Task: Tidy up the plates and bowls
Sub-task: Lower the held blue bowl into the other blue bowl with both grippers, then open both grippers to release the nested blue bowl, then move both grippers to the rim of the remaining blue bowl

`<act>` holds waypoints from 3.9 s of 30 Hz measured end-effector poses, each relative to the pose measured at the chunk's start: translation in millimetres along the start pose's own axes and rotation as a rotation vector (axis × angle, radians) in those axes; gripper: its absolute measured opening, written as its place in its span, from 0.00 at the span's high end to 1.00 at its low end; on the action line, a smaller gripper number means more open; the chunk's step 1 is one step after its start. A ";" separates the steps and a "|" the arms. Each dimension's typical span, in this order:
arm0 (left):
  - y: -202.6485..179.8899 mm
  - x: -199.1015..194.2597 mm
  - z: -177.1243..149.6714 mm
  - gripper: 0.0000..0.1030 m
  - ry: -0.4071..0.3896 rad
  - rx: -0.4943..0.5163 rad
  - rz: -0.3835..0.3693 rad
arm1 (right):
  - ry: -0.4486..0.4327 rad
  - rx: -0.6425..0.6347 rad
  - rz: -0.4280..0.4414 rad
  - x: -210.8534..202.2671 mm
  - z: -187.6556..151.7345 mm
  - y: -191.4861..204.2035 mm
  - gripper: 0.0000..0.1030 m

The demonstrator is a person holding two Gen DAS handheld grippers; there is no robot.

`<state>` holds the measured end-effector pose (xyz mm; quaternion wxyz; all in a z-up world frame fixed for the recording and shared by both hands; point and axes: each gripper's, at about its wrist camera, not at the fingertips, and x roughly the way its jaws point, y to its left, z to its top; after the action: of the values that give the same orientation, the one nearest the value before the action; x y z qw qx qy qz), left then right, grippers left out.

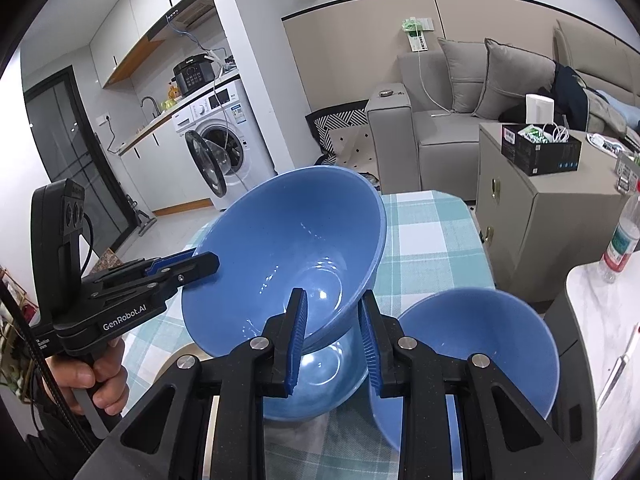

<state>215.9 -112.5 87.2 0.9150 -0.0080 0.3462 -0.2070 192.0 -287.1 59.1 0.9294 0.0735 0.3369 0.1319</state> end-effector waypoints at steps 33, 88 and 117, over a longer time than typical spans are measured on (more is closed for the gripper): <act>7.5 10.2 -36.1 0.81 0.041 -0.015 0.037 | 0.026 0.025 0.019 26.1 -47.6 4.0 0.74; 2.2 32.6 -62.1 0.51 0.123 0.063 0.074 | 0.065 -0.090 -0.088 47.3 -58.9 10.7 0.30; -50.7 13.7 -51.1 0.00 0.077 0.048 -0.025 | -0.123 0.118 -0.133 -39.2 -37.8 -70.3 0.01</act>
<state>173.7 -157.6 47.7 0.8983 0.0177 0.3759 -0.2271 152.4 -363.9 38.3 0.9491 0.1135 0.2903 0.0449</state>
